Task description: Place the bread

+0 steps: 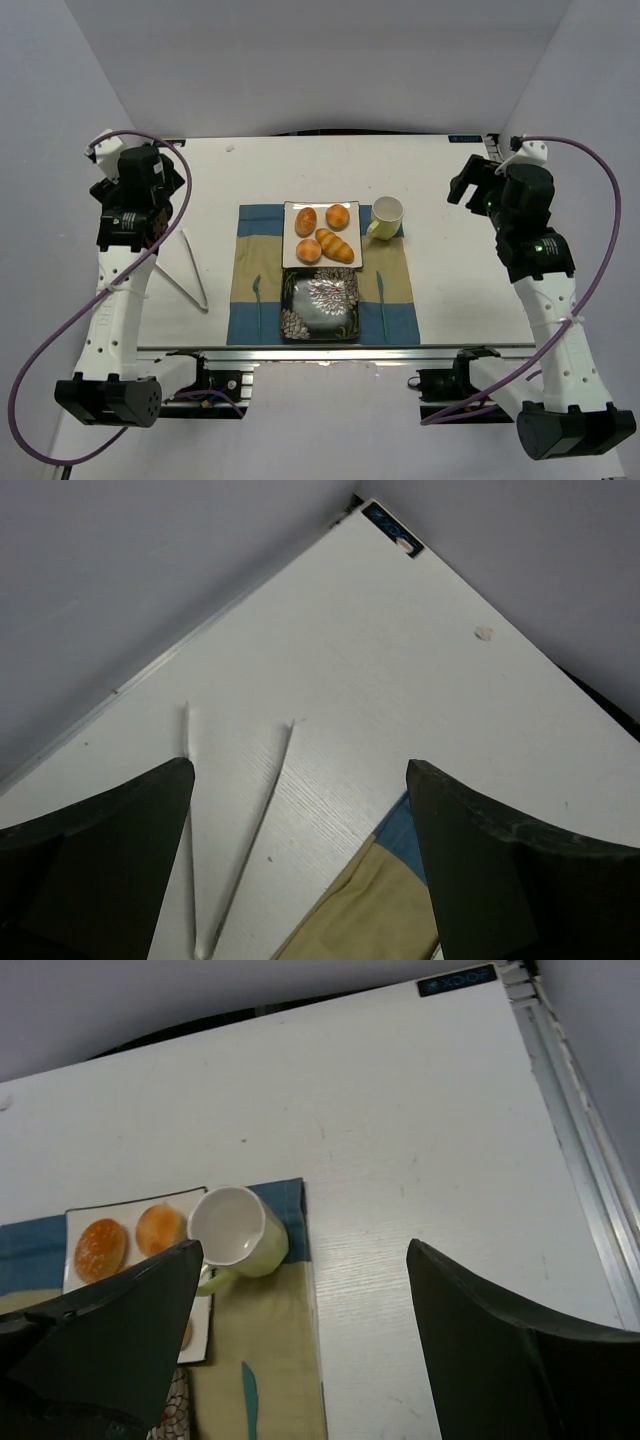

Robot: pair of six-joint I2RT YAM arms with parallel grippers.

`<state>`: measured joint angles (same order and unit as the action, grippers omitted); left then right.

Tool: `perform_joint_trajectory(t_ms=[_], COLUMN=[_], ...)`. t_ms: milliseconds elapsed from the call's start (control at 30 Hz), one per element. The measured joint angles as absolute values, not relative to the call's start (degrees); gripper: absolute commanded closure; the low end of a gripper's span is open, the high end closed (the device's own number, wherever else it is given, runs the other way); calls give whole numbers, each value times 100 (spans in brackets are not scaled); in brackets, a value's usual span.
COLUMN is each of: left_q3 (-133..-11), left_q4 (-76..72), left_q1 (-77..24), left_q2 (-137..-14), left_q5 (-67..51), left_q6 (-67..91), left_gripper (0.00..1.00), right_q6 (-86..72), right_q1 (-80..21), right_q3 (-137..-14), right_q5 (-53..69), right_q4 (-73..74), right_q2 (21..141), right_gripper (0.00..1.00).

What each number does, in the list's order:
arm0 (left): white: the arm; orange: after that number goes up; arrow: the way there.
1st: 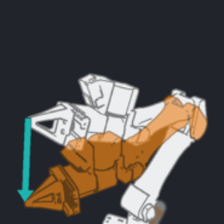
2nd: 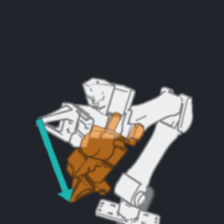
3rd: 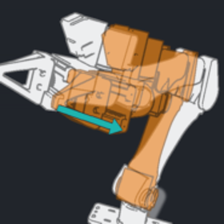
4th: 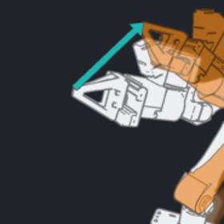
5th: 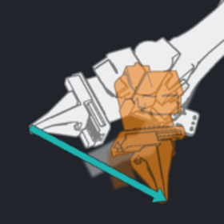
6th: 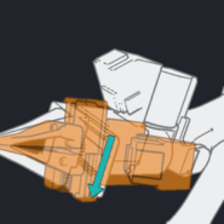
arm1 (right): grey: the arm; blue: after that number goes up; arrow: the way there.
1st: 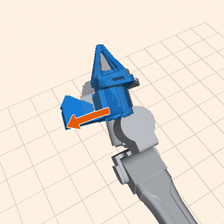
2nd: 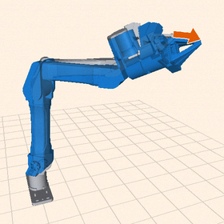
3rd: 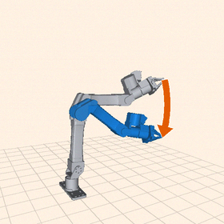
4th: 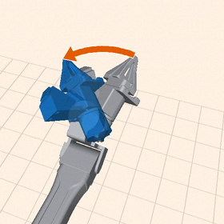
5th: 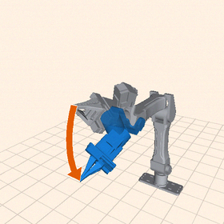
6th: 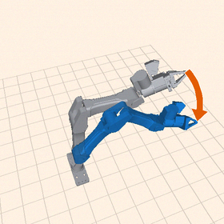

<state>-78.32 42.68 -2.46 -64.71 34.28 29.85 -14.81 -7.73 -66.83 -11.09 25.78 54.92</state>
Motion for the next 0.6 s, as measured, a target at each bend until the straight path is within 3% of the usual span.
perform_joint_trajectory(t_ms=[300,533,567,600], left_q3=[-8447,-9264,-9264,-9236], left_q4=[3913,4412,4560,4707], left_q1=[-342,-349,-349,-349], left_q2=[-6556,-8117,-8357,-8571], left_q5=[3151,3212,3190,3131], left_q6=[1844,1820,1868,1959], left_gripper=[2,2,35,61], right_q6=[-1509,-1544,-1540,-1522], right_q1=[-987,-1142,-1179,-1208], right_q3=[-7557,-8171,-8237,-8313], right_q5=[353,163,82,5], right_q4=[3105,3544,3603,3660], right_q2=[6178,6840,6842,6842], right_gripper=[11,11,11,11])
